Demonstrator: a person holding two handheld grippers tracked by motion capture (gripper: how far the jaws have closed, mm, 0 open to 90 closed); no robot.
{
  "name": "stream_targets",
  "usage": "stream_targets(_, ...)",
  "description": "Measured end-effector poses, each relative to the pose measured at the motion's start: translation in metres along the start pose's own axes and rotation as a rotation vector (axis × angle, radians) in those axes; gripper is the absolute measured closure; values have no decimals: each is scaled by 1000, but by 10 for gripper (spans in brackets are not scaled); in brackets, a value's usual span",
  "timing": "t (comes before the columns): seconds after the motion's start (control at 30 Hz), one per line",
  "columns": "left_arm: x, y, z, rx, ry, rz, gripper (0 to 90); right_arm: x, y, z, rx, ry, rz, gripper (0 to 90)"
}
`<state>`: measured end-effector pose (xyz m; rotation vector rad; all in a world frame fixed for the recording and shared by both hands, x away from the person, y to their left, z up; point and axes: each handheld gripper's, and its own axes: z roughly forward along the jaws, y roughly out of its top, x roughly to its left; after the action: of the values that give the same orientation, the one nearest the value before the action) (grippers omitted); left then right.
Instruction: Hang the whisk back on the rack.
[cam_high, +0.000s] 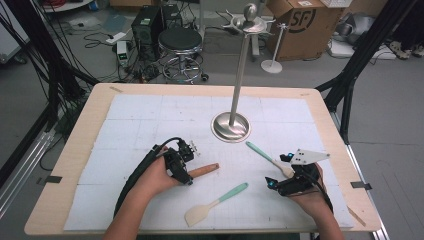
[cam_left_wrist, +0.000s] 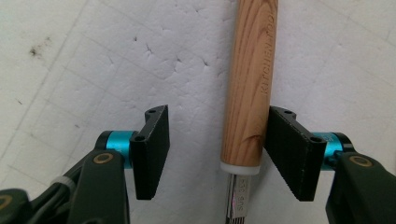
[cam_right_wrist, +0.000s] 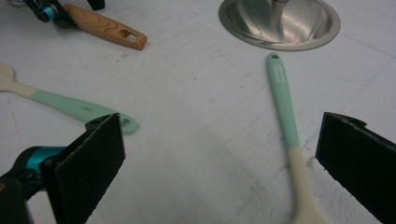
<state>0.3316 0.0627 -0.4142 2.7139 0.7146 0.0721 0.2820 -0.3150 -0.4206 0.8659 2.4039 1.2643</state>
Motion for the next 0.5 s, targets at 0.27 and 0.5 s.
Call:
stream_targets(0.27, -8, 6, 0, 51, 22, 33, 463, 1, 1, 2, 6, 6, -10, 3)
stream_targets(0.5, -14, 7, 1, 68, 15, 63, 485, 1, 0, 1, 5, 4, -10, 3)
